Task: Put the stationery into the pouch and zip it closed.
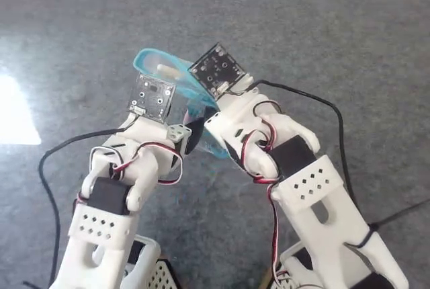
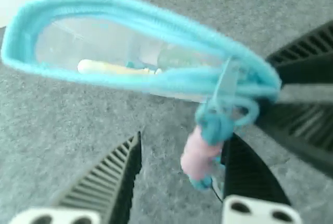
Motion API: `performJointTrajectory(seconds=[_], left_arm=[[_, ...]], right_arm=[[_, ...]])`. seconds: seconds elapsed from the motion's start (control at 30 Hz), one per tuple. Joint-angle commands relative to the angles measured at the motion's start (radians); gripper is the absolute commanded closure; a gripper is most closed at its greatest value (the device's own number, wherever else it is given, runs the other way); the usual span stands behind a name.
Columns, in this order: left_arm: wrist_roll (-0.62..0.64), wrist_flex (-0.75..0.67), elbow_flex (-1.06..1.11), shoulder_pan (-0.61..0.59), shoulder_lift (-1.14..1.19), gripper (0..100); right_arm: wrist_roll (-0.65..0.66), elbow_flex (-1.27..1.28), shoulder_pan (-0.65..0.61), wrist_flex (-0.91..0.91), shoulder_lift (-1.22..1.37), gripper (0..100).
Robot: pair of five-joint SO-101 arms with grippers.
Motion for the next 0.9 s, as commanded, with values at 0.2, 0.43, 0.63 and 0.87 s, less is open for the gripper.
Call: performJointTrajectory(seconds=[0.2,0.43,0.63,0.87], left_arm=[[0.017,-0.132,0.059,0.003,-0.011,99],[0.012,-0.126,0.054,-0.017,-0.018,99],[0.002,-0.074,-0.001,-0.126,-0.012,99],[-0.009,-0.049,-0.016,-0.190,-0.012,99]], right_arm=[[-0.008,-0.063,-0.021,0.008,-0.008,99.1],[0.020,0.011,-0.015,-0.001,-0.008,99.1],[0.029,0.066,0.015,-0.002,-0.008,99.1],[0.060,0.158,0.039,-0.061,-0.008,99.1]])
